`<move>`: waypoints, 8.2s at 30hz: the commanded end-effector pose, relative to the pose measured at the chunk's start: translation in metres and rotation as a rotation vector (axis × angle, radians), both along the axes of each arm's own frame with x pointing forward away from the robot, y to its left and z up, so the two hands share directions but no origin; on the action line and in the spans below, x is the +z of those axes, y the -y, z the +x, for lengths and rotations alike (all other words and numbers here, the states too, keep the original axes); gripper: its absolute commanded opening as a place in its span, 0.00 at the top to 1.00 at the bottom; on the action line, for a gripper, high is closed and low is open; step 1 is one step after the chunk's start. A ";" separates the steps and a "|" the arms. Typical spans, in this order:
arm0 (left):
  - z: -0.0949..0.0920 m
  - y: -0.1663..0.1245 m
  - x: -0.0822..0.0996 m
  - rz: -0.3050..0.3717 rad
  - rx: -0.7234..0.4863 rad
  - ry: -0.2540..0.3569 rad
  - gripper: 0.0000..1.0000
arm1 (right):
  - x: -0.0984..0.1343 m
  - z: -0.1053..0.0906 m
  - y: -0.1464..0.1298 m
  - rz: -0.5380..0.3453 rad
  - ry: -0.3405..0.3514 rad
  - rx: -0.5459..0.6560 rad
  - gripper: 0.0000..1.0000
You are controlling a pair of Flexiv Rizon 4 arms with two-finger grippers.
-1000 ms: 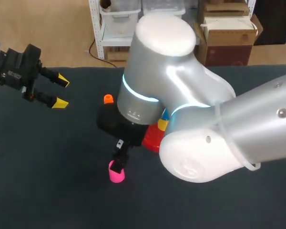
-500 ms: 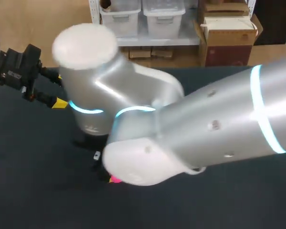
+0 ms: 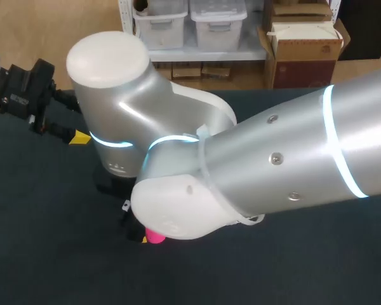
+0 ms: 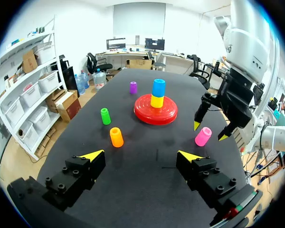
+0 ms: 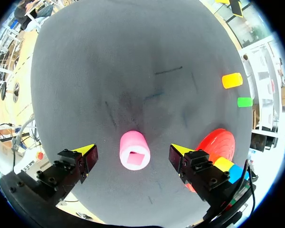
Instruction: Pick up and stack the cylinders on the red base in this order: pink,purple,orange,green
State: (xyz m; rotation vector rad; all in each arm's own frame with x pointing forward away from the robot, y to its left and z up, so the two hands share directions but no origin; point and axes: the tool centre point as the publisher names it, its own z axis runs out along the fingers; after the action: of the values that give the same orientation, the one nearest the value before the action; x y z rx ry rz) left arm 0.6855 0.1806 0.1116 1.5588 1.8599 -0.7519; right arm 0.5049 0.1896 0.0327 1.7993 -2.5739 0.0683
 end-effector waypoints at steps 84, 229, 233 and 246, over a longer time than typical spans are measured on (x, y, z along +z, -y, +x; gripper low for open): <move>-0.001 0.000 -0.001 -0.002 0.002 0.005 0.00 | 0.095 0.153 0.139 0.024 -0.027 0.071 1.00; -0.001 0.000 -0.001 -0.002 0.002 0.005 0.00 | 0.190 0.227 0.168 0.100 0.013 0.113 1.00; -0.001 0.000 -0.001 -0.002 0.002 0.005 0.00 | 0.193 0.210 0.155 0.076 -0.003 0.162 1.00; -0.001 0.000 -0.001 -0.002 0.002 0.005 0.00 | 0.171 0.163 0.140 0.089 -0.044 0.195 1.00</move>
State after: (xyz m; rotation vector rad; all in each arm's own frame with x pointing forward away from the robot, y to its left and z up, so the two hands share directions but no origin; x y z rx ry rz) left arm 0.6855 0.1806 0.1116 1.5587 1.8600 -0.7518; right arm 0.6803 0.0547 0.2049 2.0396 -2.3807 -0.0962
